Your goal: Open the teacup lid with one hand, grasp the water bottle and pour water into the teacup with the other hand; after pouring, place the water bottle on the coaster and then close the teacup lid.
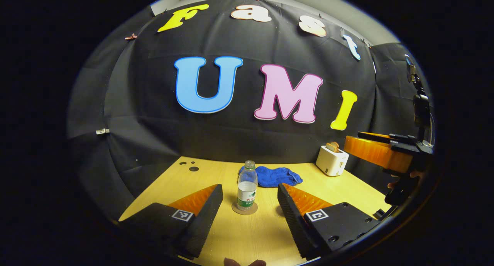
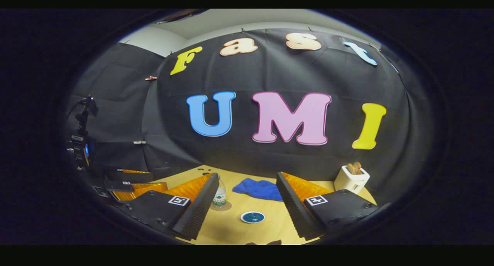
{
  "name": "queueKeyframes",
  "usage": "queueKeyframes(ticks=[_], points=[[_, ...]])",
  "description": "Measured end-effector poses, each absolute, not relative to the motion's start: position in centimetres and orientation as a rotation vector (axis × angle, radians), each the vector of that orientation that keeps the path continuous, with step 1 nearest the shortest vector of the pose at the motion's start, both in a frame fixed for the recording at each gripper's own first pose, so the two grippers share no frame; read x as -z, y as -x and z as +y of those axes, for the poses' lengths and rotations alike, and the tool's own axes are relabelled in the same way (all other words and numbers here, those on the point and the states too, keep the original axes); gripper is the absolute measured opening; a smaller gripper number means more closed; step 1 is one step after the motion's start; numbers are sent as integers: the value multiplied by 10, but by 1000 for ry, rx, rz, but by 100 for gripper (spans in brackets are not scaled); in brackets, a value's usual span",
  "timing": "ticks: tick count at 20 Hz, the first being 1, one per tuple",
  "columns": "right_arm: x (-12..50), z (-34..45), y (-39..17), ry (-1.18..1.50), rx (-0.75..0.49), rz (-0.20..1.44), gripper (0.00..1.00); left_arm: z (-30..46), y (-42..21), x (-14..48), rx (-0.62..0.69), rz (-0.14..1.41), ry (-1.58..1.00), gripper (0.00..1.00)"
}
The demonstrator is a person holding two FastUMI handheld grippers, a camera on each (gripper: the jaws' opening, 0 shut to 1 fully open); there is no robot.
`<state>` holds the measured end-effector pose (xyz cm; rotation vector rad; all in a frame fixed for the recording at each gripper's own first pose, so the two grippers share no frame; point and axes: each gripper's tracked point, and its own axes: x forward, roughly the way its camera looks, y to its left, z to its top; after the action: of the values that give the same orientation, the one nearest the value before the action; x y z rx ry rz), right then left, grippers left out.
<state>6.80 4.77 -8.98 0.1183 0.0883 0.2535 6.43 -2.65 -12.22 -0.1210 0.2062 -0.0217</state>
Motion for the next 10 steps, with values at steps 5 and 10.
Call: queueKeyframes(ticks=[5,10], points=[[51,39,-30,-98,-215,68,94,-13,-37,85,37,179,101,90],[52,40,4,-109,-162,97,95,-8,-19,75,42,166,78,90]])
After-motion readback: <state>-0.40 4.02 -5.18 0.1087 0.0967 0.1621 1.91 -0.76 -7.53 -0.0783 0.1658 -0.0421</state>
